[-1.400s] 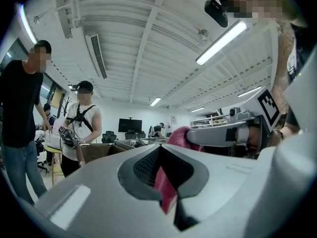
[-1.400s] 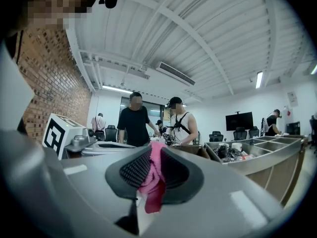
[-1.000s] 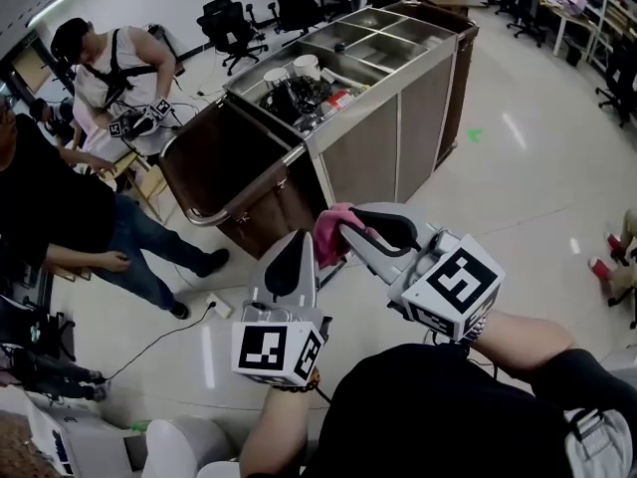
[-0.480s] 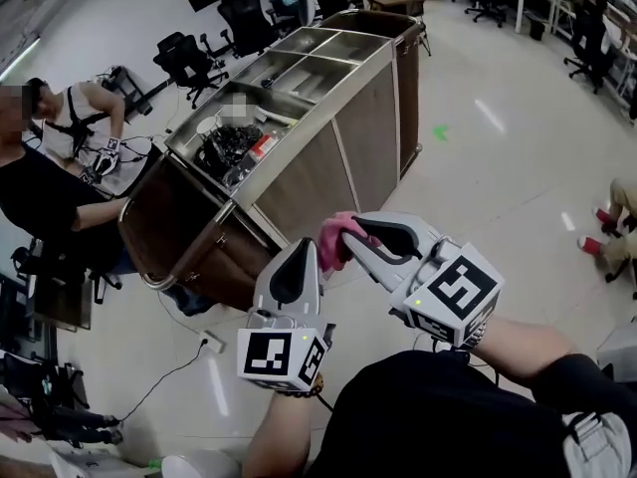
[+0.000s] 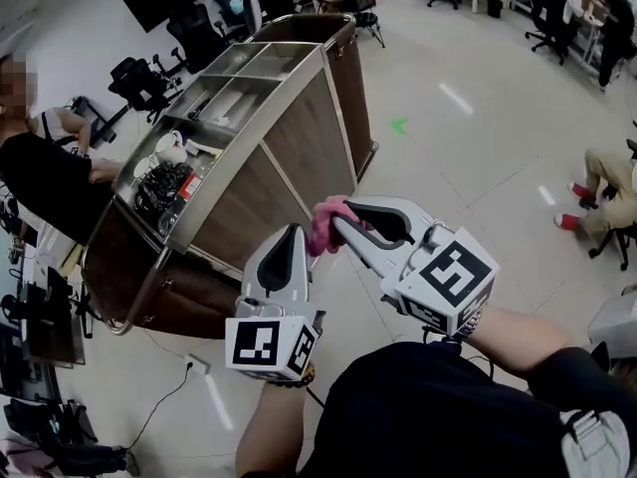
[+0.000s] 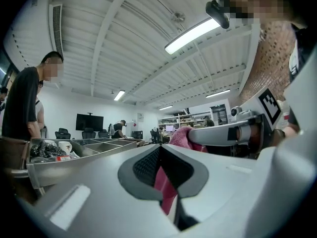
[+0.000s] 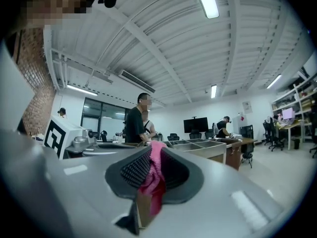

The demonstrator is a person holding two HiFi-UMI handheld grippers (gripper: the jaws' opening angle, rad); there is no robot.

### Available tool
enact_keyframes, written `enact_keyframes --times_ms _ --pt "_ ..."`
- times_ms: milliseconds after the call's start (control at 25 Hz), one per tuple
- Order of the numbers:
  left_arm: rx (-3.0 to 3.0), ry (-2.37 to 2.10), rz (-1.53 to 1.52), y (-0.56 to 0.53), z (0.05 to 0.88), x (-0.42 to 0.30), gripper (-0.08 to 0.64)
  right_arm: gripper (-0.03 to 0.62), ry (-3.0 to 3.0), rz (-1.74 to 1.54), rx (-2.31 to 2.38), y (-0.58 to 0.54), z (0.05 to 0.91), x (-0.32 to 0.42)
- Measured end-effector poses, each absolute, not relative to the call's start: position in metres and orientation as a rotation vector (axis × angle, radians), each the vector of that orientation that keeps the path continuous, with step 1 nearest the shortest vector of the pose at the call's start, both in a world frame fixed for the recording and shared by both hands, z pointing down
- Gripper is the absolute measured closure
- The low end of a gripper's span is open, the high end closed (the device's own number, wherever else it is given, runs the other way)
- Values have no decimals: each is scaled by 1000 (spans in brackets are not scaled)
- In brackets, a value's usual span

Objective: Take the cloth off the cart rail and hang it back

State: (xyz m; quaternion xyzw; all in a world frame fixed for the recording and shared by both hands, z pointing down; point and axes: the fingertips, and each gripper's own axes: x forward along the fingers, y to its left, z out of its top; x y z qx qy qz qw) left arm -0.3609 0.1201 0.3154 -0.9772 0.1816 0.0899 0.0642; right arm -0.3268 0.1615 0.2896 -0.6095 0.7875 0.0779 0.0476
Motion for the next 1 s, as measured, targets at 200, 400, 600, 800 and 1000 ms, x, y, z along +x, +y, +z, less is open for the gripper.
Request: enact_keyframes --times_ms 200,400,600,800,1000 --pt "-2977 481 259 140 309 -309 557 538 2361 223 -1922 183 283 -278" --pt "-2996 394 234 150 311 -268 557 538 2291 186 -1996 196 286 -237" --pt "-3022 307 236 146 310 -235 557 538 2240 210 -2059 193 281 -211" --pt "-3041 234 245 129 311 -206 557 538 2198 199 -2122 178 281 -187" --pt "-3049 190 257 97 305 -180 557 538 2152 166 -2184 149 279 -159"
